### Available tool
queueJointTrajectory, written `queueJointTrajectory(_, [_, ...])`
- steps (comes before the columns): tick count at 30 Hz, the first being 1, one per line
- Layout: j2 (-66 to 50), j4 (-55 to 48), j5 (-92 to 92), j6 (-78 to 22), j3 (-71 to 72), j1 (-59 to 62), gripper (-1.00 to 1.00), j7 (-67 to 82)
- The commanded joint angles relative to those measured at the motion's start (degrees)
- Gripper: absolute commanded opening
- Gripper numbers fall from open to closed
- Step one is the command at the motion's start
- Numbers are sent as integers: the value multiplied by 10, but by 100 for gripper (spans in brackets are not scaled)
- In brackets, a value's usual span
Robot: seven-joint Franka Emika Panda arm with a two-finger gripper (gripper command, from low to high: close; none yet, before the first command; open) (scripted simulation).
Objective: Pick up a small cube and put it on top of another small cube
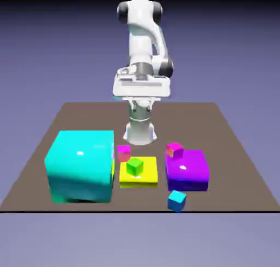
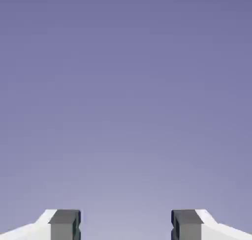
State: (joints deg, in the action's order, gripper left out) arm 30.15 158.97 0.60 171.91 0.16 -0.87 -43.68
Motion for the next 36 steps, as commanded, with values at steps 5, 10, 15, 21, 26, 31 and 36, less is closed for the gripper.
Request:
queueJointTrajectory(5, [-104,-84,25,-87,6,-8,0,-51])
queueJointTrajectory(10, [-208,-169,50,-174,13,-15,0,-101])
queueJointTrajectory(15, [-311,-253,75,-261,19,-23,0,-152])
queueJointTrajectory(21, [-436,-354,105,-365,27,-32,0,-213])
queueJointTrajectory(26, [-540,-438,130,-452,33,-40,0,-263])
queueJointTrajectory(31, [-625,-507,151,-523,39,-46,0,-305])
queueJointTrajectory(36, [-682,-484,162,-442,46,-55,0,-294])
